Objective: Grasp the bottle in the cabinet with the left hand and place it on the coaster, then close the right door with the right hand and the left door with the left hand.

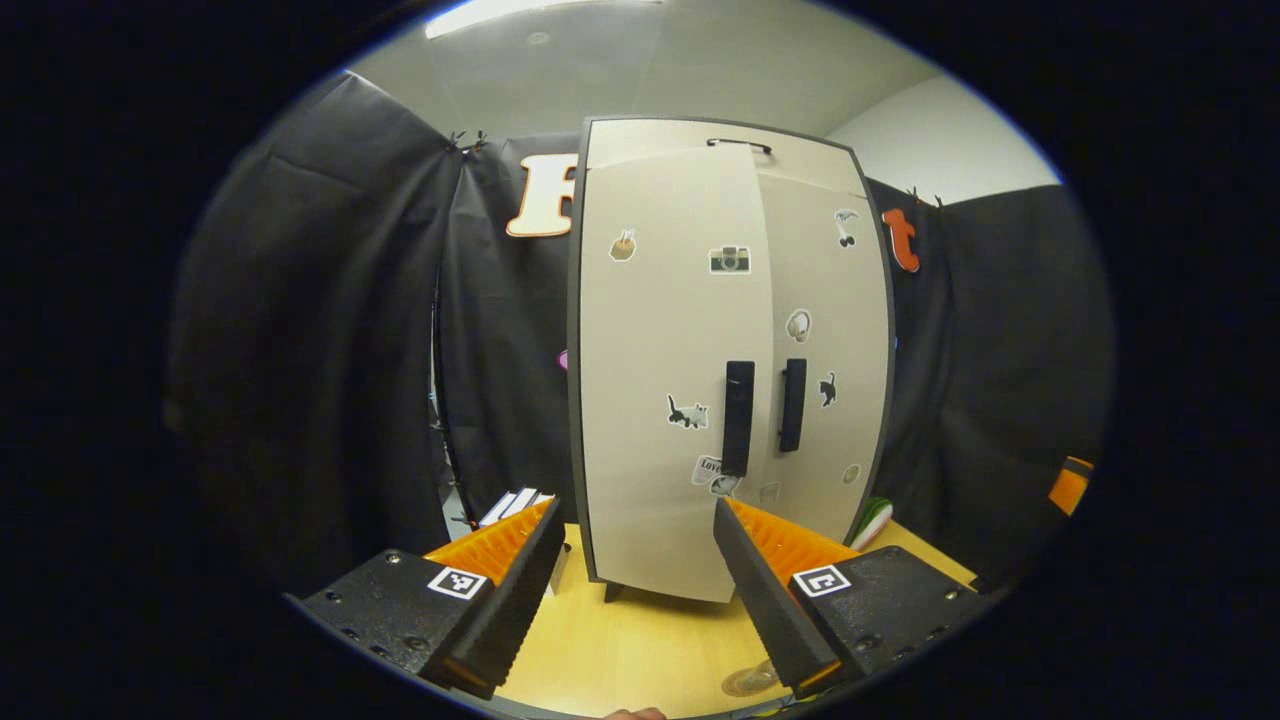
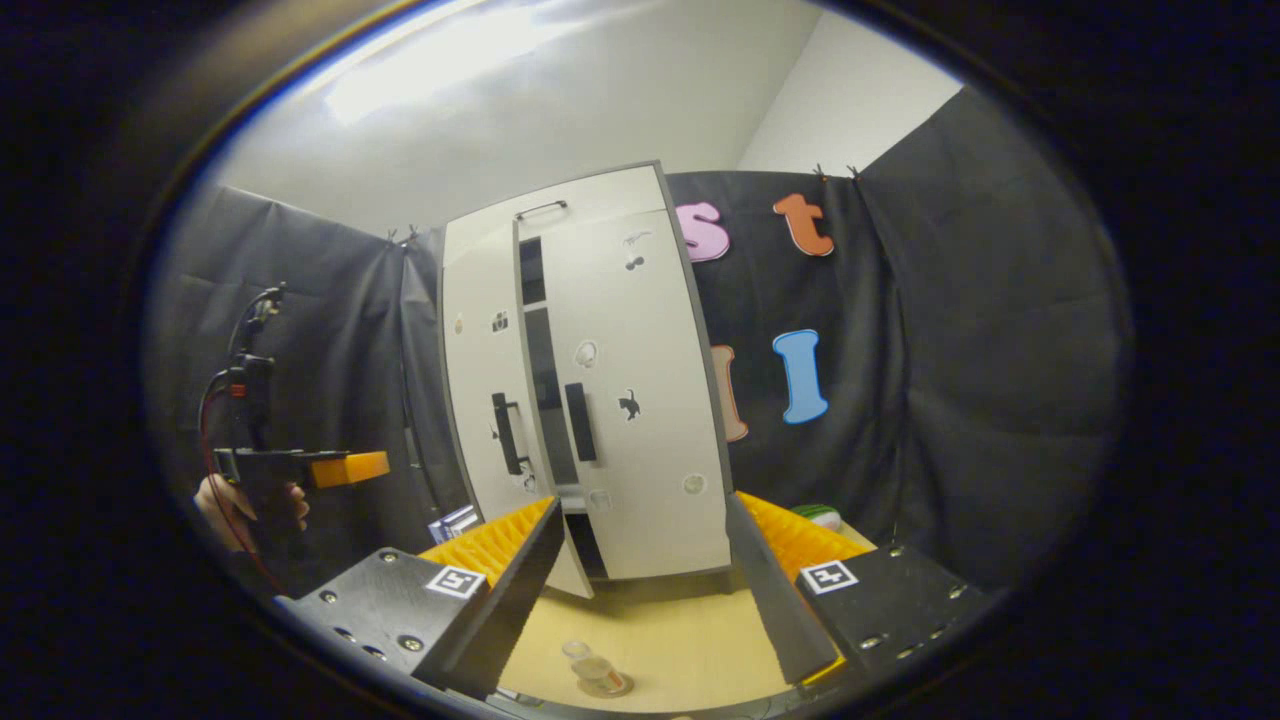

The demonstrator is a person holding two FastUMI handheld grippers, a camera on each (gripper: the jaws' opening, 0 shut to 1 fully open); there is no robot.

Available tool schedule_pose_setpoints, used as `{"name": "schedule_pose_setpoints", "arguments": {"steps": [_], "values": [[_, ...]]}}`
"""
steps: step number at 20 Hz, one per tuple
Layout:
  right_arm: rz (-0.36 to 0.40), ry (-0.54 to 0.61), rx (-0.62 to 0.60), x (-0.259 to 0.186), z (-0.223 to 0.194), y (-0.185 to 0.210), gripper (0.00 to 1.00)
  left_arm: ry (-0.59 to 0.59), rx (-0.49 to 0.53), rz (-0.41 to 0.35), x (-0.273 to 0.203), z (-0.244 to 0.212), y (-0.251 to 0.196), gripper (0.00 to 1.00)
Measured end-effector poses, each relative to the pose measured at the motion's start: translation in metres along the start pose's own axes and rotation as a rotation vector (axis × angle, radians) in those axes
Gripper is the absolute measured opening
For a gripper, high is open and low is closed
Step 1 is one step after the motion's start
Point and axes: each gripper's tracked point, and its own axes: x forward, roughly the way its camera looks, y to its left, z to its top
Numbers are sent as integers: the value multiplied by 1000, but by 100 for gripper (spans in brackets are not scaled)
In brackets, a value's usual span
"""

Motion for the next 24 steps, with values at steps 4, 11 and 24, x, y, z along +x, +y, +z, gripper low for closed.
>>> {"name": "schedule_pose_setpoints", "arguments": {"steps": [4,11,24], "values": [[-40,-21,-42,11,19,8,97,6,33,-18,-11,-5,4,95],[-94,-65,-60,21,40,13,99,22,0,-66,-22,-15,4,95],[-90,-74,-235,13,19,32,100,7,21,-131,-18,-24,16,96]]}}
